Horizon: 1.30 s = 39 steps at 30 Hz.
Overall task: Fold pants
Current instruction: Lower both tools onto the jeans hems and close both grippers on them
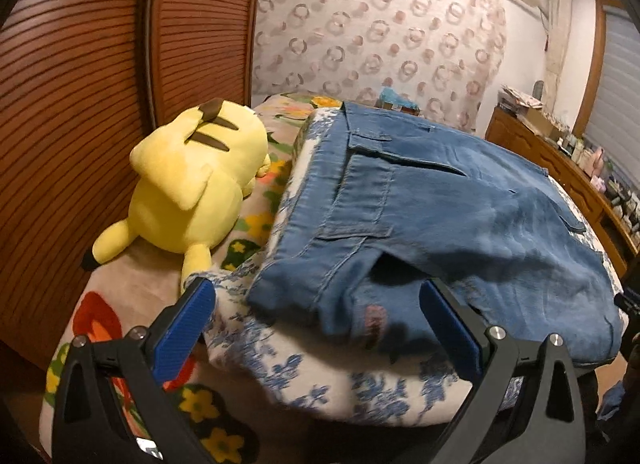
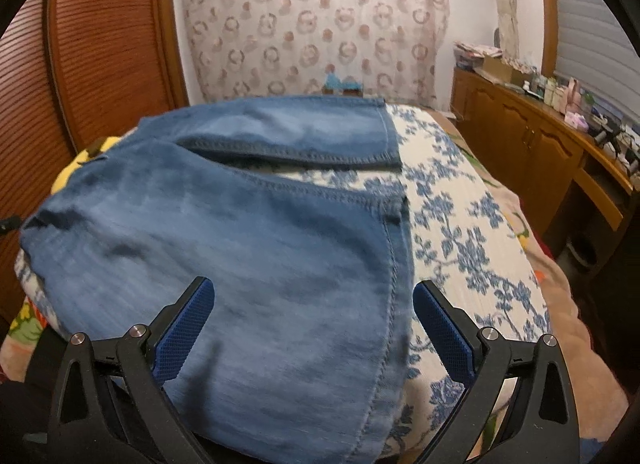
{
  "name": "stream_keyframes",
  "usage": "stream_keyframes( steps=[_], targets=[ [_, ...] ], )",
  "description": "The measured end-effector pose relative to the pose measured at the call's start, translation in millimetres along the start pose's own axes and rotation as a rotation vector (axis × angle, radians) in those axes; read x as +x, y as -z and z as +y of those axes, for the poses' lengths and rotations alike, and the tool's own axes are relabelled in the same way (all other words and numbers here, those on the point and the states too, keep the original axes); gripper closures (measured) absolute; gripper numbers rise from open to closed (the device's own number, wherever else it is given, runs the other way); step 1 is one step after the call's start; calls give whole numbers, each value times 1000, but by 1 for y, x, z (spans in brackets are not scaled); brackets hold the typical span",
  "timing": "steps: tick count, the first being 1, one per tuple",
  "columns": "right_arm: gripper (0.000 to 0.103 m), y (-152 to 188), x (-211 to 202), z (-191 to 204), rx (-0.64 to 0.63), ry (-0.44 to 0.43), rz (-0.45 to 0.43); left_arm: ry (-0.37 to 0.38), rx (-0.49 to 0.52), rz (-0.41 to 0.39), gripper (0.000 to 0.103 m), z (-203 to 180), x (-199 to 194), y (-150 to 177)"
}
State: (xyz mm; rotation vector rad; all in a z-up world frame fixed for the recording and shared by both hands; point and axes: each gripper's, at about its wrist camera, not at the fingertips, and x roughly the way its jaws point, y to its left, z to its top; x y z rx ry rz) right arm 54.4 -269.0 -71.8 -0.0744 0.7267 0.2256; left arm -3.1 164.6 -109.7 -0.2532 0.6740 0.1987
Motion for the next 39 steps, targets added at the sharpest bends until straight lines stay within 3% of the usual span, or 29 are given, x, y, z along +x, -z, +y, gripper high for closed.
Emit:
stream_keyframes(
  steps=[5,10,18,20,21,39],
  targets=[
    [2,7,1,-8,8,20,24,26,-9,20,12,3,5,5],
    [3,14,-1,-14,3,27,49,60,-18,46,39,2,11,10],
    [4,24,-3,-23,0,29,90,47,-2,74,49,-3,20,14],
    [5,25,-4,-24,-4,24,98,68,11,67,77,-5,18,13],
    [5,26,-5,-23,-6,22,102,79,11,68,80,-6,17,12],
    [18,29,-4,-21,-29,-7,141,136,110,-112,95,-45,-23,-51]
  ],
)
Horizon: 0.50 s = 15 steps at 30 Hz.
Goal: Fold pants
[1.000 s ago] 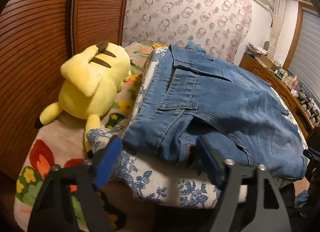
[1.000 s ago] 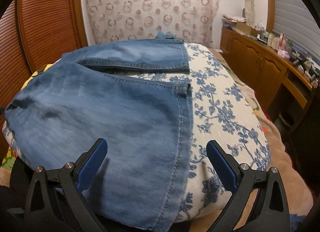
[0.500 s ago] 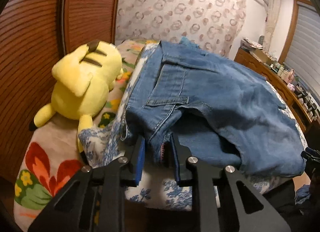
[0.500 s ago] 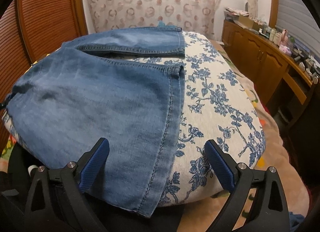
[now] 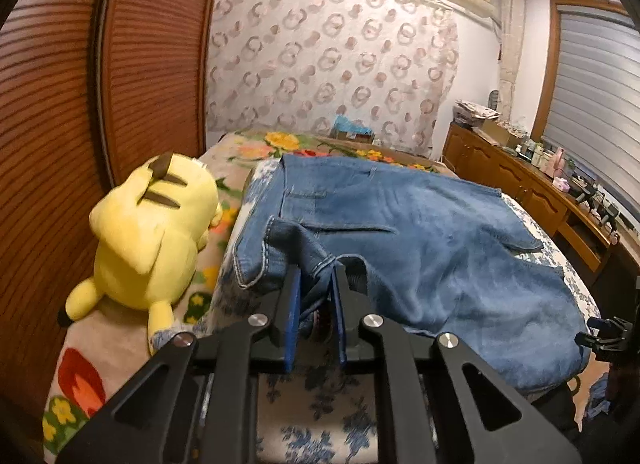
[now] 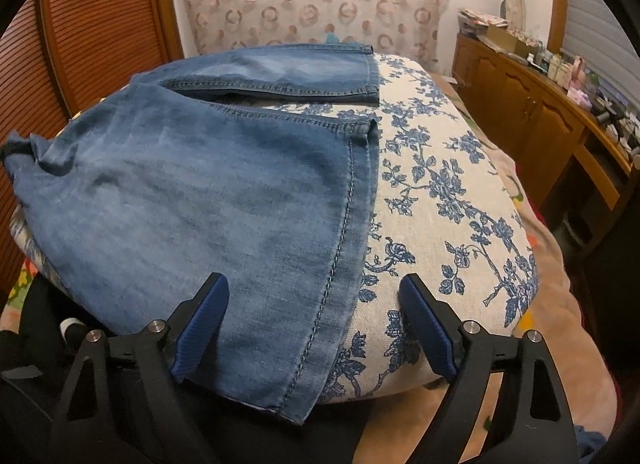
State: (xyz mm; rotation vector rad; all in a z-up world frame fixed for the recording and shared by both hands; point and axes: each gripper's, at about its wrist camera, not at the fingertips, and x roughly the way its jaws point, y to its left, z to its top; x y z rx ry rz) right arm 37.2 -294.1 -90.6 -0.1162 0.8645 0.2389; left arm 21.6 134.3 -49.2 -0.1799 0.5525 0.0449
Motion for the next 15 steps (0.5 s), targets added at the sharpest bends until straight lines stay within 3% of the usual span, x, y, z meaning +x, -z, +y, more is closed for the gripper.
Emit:
stream_keyframes(
  steps=[2,4,5,7,8,10,15],
  targets=[
    [25,0,-1,2,-14,2,-1,3,9,-10,97,-4,2,-8],
    [45,-1,-2,4,-33,-20,-4,9,11,-21,97,-8,4,-17],
    [50,-2,-2,5,-40,-22,-3,7,20,-25,97,-10,6,-22],
    [81,-5,-2,5,-48,-47,-2,1,30,-27,97,-13,10,-26],
    [86,-5,-2,5,-48,-55,0,1,33,-26,97,-14,10,-27],
    [93,-5,-2,4,-58,-61,-2,0,33,-22,98,-15,11,-26],
    [99,-11,-5,2,-45,-92,-19,-1,39,-28,98,-15,11,-32]
  ],
)
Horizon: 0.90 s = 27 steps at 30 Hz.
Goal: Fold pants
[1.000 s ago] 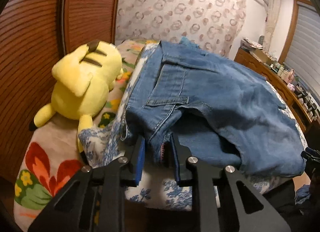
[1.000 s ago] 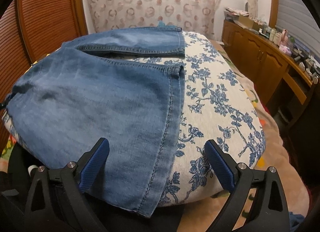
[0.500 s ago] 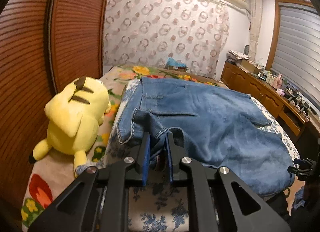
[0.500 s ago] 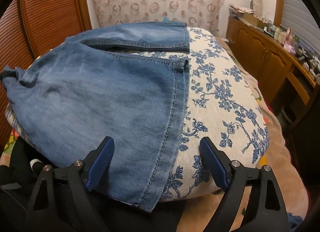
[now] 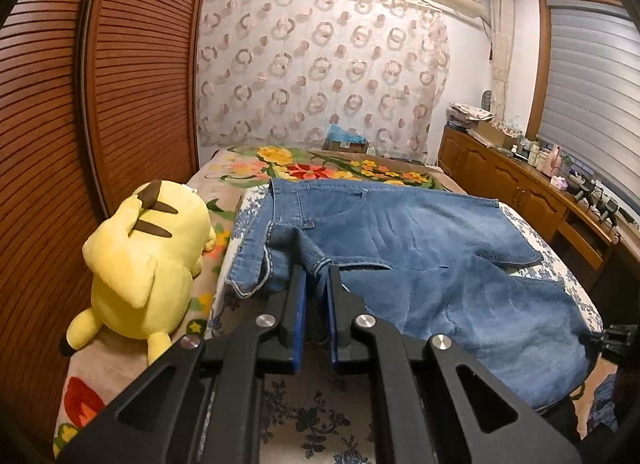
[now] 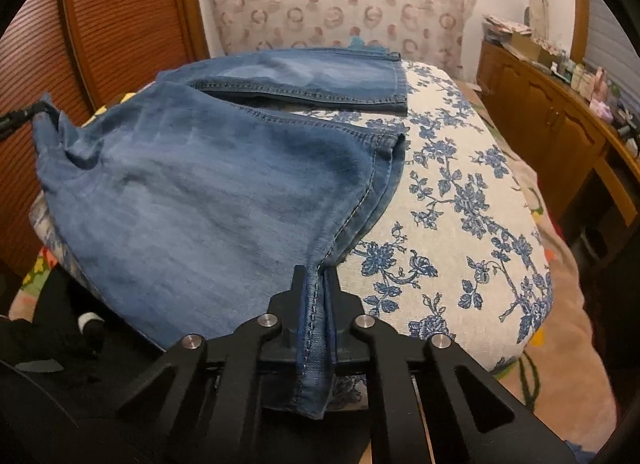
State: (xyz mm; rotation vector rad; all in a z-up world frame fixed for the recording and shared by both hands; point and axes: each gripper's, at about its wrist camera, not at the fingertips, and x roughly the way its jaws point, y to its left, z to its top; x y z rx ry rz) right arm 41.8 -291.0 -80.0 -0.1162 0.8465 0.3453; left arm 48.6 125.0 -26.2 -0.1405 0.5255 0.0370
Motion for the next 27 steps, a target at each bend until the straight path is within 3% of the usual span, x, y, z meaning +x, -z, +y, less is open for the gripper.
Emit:
stream_keyframes(
  steps=[8,13,20,27],
  targets=[
    [100,-67,-22,-4,-51,4,-137,-13,54,-65,98,-10,12,-47],
    [100,-121,-12,-12,-89,24,-194,-21,63,-70,98,-12,36,-69],
    [100,-159,42,-23,-83,12,-129,-23,90,-32,98,-20,72,-84],
    [100,-167,95,-33,-50,-27,-12,-25,82,21,98,-19,105,-86]
  ],
)
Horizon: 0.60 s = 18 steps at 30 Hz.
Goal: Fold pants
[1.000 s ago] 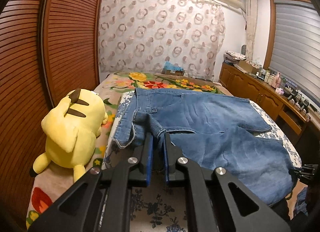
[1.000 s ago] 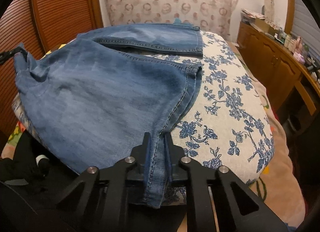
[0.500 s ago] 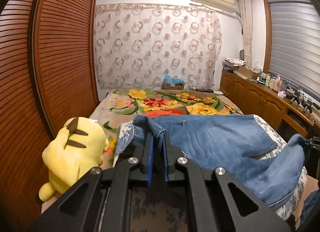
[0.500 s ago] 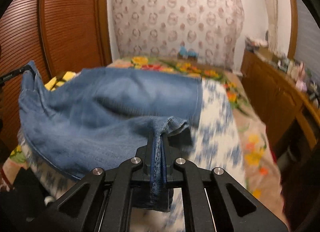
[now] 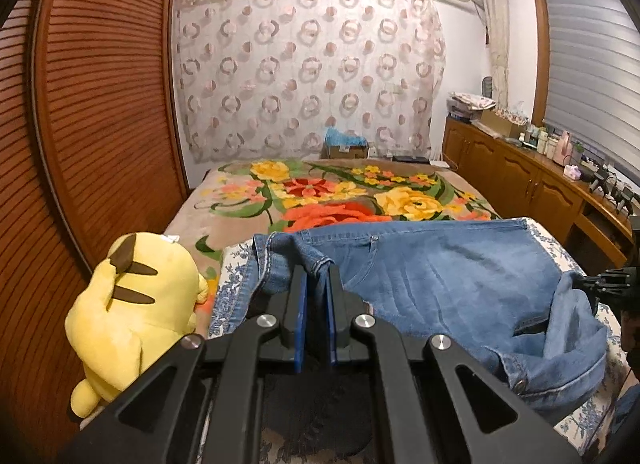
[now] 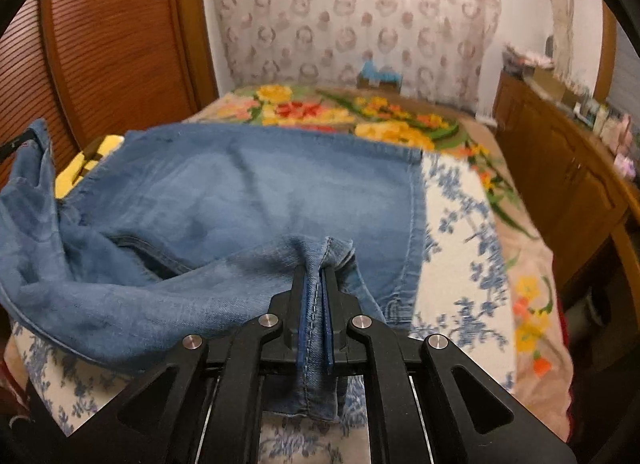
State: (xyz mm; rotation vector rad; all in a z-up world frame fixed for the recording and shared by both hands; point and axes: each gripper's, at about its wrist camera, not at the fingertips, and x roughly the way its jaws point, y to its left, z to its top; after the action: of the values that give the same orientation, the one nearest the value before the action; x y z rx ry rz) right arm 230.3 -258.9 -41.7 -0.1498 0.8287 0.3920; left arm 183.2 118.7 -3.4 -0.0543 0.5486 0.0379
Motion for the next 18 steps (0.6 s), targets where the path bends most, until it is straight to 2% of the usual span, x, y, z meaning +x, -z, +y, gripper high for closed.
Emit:
stream_keyframes(
  steps=[6,9,11,13,15,18],
  targets=[
    [100,-8,19,-3,9,-27,31,1,-6,45,98,3,28,-2],
    [96,-11,26,-2,12,-30,41,3,-7,59,98,3,41,-5],
    [91,-12,28,-4,17,-17,45,8,-10,73,98,3,48,-5],
    [73,-12,27,-7,39,-6,51,14,-7,87,98,1,52,-4],
    [65,-12,25,-12,63,28,65,20,3,85,98,-3,52,-5],
    [59,-12,11,-20,97,34,60,24,11,87,98,-6,53,-6]
  ],
)
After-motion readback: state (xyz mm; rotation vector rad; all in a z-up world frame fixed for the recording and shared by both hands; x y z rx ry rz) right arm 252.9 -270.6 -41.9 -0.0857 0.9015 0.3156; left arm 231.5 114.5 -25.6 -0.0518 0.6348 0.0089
